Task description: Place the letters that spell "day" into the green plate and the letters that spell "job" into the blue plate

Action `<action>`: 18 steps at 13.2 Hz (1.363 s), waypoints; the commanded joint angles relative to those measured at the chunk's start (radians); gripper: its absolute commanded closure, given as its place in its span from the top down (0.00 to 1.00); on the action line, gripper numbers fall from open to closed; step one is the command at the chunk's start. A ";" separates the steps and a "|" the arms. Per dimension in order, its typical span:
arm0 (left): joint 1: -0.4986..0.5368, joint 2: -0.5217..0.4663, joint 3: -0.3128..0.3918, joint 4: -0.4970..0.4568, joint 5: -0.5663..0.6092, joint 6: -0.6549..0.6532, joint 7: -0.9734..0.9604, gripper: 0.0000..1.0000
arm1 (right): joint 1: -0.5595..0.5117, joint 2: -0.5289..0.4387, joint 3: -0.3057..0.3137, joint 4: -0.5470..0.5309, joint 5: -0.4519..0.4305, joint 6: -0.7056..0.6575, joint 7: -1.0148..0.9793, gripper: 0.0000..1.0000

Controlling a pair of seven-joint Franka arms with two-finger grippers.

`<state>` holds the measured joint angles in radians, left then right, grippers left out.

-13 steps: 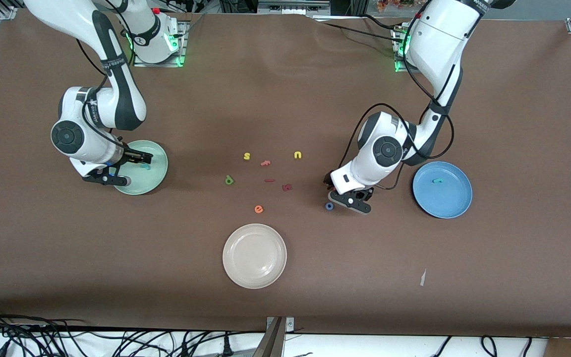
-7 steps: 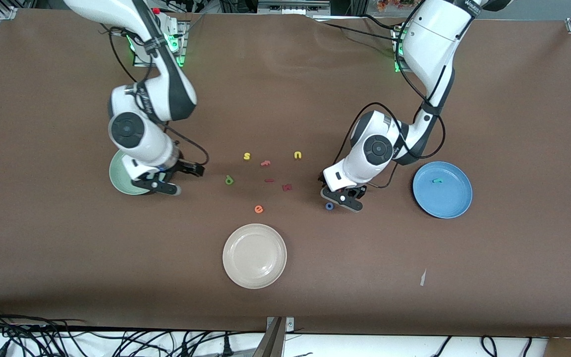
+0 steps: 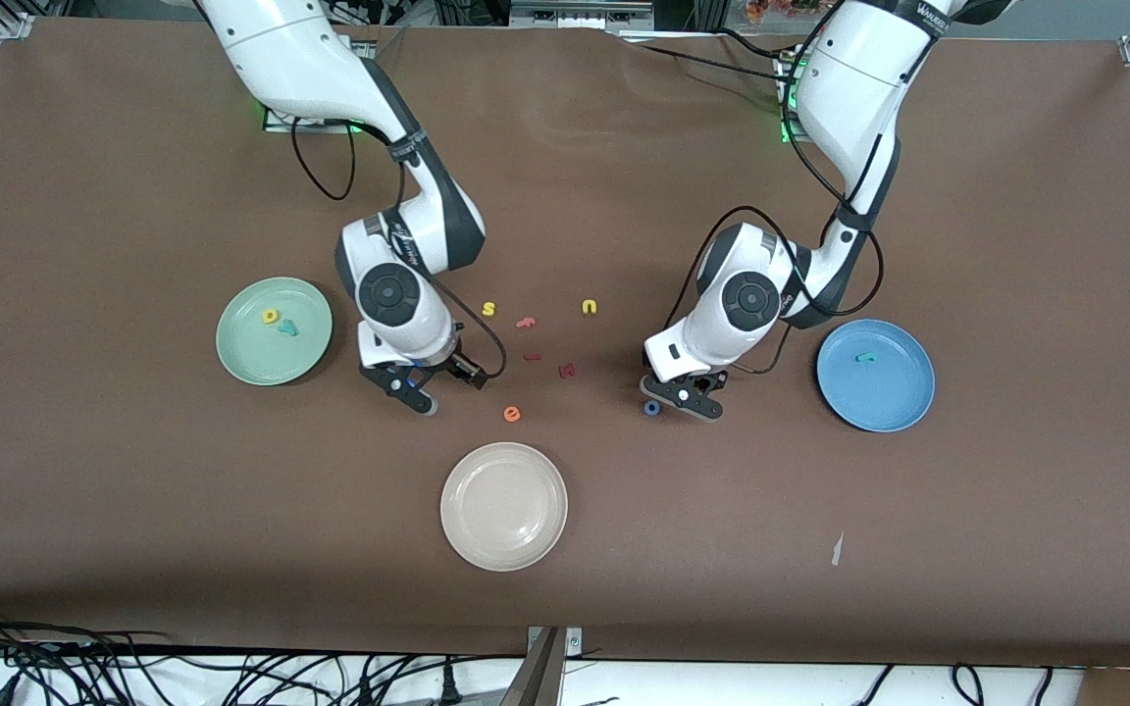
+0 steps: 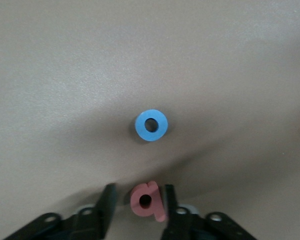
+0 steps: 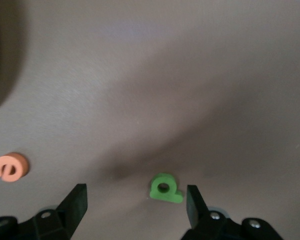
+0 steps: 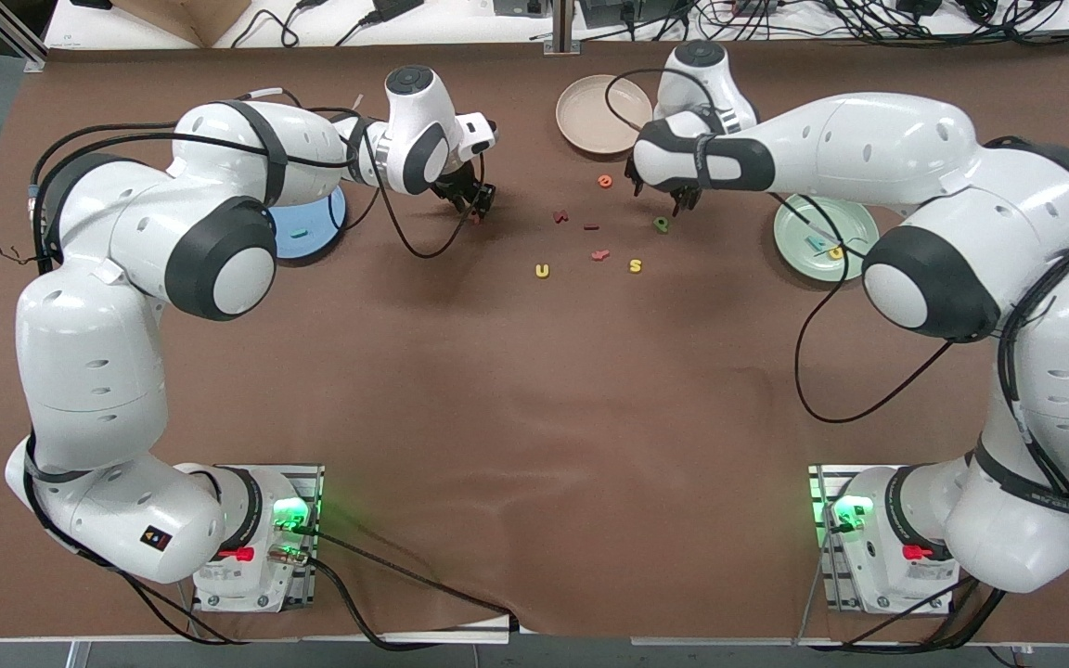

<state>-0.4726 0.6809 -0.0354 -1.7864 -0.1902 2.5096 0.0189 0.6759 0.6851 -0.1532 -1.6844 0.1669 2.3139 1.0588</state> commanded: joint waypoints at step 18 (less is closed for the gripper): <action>0.365 -0.316 0.040 -0.122 0.080 -0.348 0.339 0.15 | 0.004 -0.030 -0.009 -0.067 0.056 -0.011 0.058 0.09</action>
<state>-0.1473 0.4248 0.0158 -1.8282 -0.1303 2.1607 0.2631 0.6766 0.6917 -0.1575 -1.7265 0.2154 2.3115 1.1289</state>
